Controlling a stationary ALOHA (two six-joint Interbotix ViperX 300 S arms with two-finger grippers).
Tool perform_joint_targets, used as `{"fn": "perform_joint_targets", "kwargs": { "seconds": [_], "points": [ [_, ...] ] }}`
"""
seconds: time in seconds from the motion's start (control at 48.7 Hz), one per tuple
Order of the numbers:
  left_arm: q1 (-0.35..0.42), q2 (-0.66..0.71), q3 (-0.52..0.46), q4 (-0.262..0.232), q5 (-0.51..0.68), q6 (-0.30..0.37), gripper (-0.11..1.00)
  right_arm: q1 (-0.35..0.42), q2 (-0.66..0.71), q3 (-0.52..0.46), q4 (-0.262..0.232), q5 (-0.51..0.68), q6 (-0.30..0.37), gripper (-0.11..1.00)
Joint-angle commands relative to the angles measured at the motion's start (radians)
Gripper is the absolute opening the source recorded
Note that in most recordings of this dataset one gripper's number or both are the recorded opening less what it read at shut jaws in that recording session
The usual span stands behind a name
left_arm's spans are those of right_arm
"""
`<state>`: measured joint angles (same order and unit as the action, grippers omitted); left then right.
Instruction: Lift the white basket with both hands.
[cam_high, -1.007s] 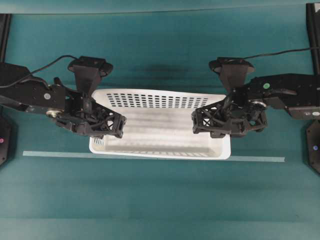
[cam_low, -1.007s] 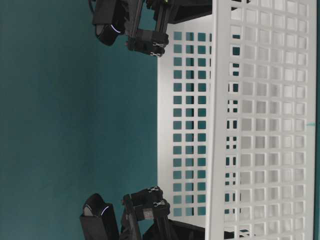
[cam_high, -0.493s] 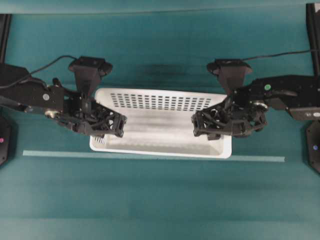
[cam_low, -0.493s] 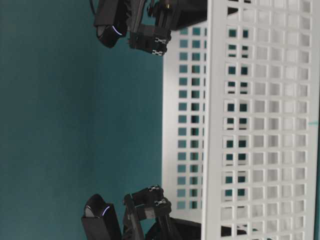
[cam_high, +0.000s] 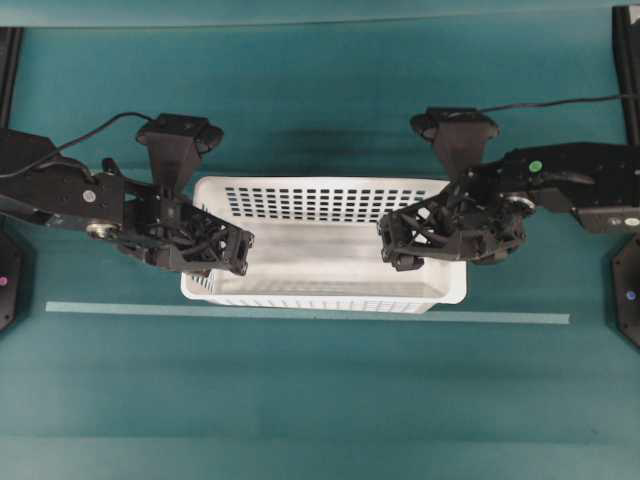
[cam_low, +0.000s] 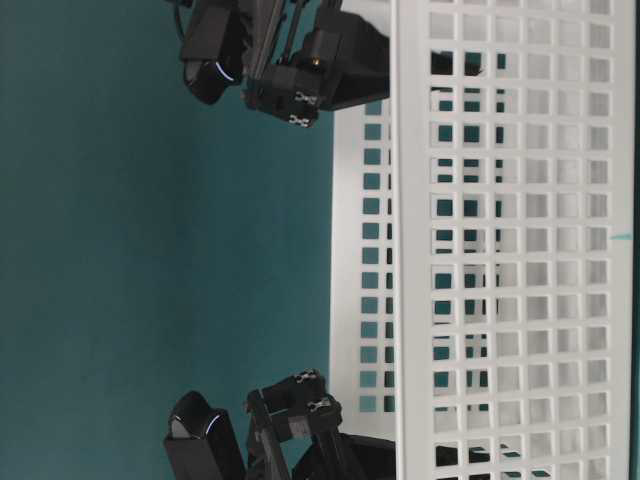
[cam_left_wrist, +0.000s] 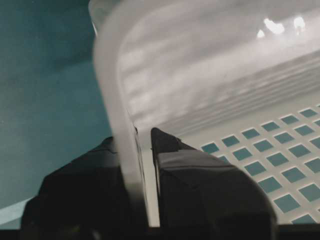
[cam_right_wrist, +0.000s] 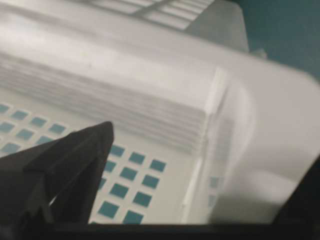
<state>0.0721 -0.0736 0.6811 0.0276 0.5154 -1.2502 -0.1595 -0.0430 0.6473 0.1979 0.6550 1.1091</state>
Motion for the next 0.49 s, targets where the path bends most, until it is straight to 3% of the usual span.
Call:
{"fn": "perform_joint_targets", "kwargs": {
  "seconds": [0.0, 0.062, 0.123, 0.329, 0.39, 0.473],
  "points": [
    [-0.012, 0.009, -0.011, -0.002, -0.04, 0.029, 0.05, -0.008, 0.021, -0.015, -0.003, -0.012, -0.012, 0.92],
    [-0.012, 0.008, -0.011, -0.002, -0.038, 0.037, 0.13, -0.008, 0.021, -0.015, -0.002, -0.012, -0.012, 0.92],
    [-0.012, 0.009, -0.011, -0.002, -0.037, 0.041, 0.29, -0.008, 0.02, -0.014, 0.0, -0.012, -0.012, 0.92],
    [-0.012, 0.008, -0.008, -0.002, -0.034, 0.041, 0.88, -0.02, 0.012, 0.012, 0.0, 0.002, -0.012, 0.93],
    [-0.009, 0.006, -0.006, -0.002, -0.028, 0.044, 0.96, -0.026, 0.006, 0.025, 0.0, 0.002, -0.012, 0.94],
    [-0.009, -0.011, 0.006, -0.002, -0.011, 0.044, 0.94, -0.029, -0.008, 0.044, -0.002, -0.002, -0.011, 0.94]
  ]
}}
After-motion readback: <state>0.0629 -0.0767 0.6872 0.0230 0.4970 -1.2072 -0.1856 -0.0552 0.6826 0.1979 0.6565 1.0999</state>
